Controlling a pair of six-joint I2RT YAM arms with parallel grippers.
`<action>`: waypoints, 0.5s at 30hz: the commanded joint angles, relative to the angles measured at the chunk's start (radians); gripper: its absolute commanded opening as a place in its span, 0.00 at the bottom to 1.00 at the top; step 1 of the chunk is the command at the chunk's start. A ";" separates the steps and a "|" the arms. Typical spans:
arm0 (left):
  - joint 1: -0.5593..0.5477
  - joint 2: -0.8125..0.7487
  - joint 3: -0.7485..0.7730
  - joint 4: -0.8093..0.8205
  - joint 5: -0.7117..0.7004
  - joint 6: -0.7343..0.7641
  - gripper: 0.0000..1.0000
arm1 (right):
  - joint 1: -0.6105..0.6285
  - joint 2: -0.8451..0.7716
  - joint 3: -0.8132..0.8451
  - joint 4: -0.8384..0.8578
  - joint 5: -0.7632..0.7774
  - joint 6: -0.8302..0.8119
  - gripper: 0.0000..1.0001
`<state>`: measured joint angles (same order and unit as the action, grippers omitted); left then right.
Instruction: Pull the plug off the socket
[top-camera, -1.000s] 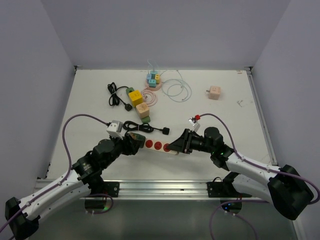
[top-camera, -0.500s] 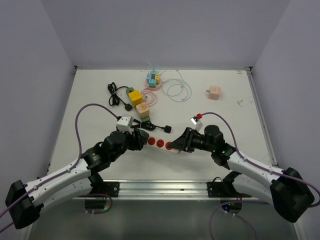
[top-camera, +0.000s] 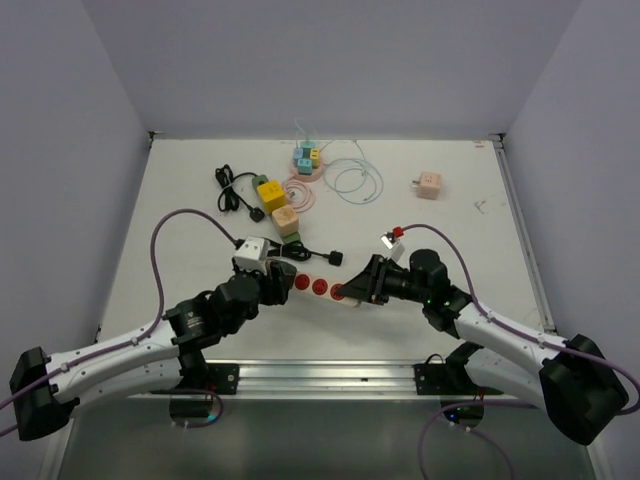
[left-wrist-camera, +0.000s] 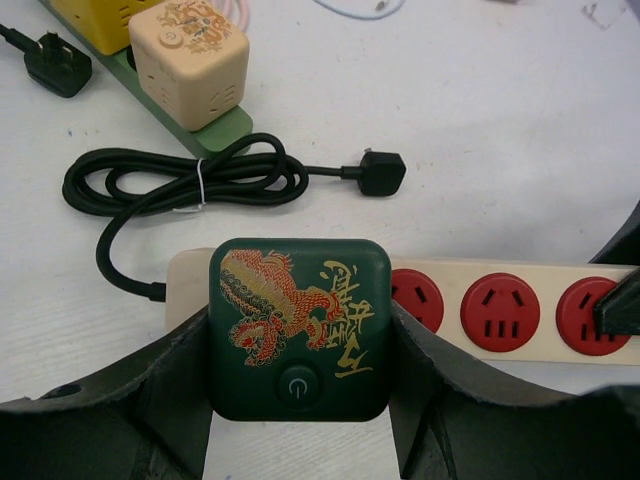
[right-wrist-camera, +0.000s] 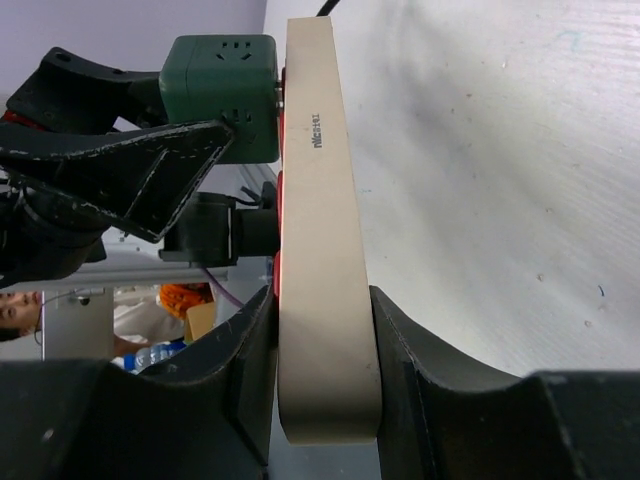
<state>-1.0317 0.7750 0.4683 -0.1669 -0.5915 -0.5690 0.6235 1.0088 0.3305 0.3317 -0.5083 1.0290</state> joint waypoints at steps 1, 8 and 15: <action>0.057 -0.126 -0.022 0.024 -0.078 0.000 0.00 | -0.036 0.005 -0.024 -0.071 0.057 -0.007 0.00; 0.304 -0.335 -0.112 0.084 0.205 -0.006 0.00 | -0.065 0.031 -0.056 -0.022 0.031 0.014 0.00; 0.321 -0.298 -0.094 0.092 0.217 0.011 0.00 | -0.065 0.031 -0.039 -0.039 0.036 0.002 0.00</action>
<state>-0.7631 0.4950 0.3397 -0.1482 -0.2142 -0.5915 0.6174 1.0340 0.3252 0.4202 -0.5522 1.0561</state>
